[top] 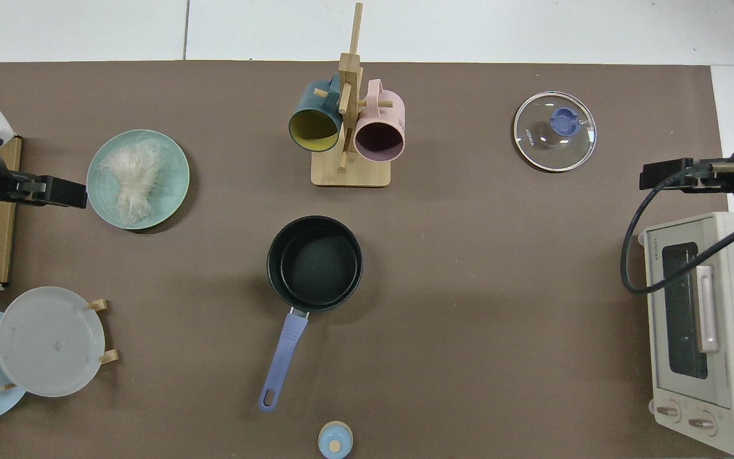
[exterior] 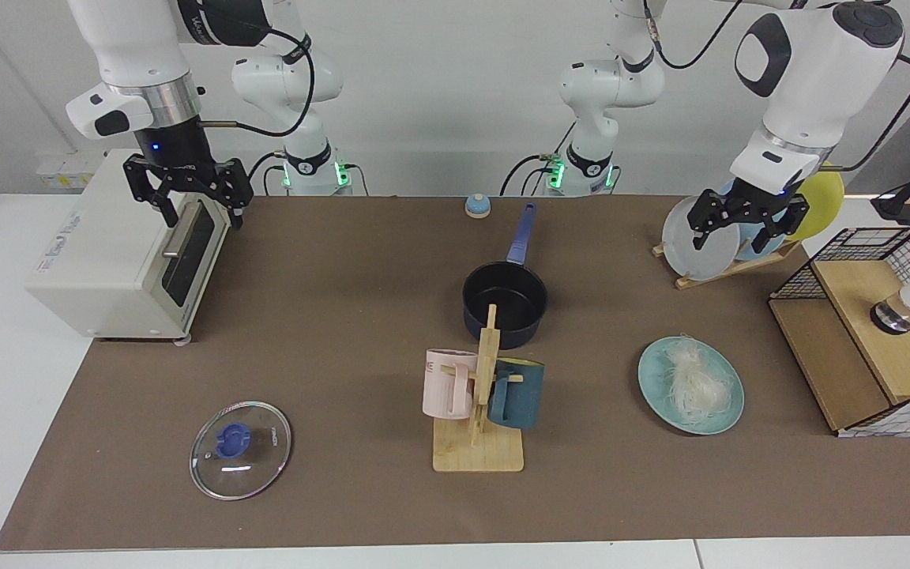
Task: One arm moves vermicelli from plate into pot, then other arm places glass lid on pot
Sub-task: 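Move the left gripper over the vermicelli on the blue plate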
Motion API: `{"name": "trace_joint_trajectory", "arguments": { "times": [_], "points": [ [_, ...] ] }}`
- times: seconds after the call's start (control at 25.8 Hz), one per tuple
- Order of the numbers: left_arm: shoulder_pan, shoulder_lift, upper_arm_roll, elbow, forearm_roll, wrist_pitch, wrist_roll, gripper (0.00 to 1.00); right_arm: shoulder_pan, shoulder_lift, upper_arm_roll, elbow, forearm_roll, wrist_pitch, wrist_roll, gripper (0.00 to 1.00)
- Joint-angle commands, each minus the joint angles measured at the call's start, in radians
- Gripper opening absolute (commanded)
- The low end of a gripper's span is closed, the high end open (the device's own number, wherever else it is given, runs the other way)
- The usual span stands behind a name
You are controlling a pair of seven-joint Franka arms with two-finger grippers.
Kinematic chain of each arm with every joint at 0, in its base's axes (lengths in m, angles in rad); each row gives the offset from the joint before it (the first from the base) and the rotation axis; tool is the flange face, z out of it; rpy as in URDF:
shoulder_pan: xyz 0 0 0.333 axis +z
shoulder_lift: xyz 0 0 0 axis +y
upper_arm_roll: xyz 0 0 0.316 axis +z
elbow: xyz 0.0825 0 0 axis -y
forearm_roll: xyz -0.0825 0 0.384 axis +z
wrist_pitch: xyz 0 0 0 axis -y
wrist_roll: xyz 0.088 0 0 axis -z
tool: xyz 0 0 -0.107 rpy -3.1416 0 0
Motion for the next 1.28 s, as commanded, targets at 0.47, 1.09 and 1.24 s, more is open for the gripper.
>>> {"name": "trace_joint_trajectory", "arguments": {
  "times": [0.47, 1.09, 1.24],
  "points": [
    [0.021, 0.049, -0.003, 0.008, -0.041, 0.045, -0.071, 1.00, -0.015, -0.001, 0.004, 0.003, 0.022, -0.002, -0.035, 0.99],
    [0.022, 0.262, 0.015, -0.006, -0.020, 0.368, -0.123, 1.00, -0.015, -0.001, 0.004, 0.003, 0.022, -0.002, -0.035, 0.99],
    [0.025, 0.331, 0.015, -0.013, -0.017, 0.439, -0.134, 1.00, -0.015, -0.001, 0.004, 0.003, 0.022, -0.002, -0.035, 0.99]
  ]
}}
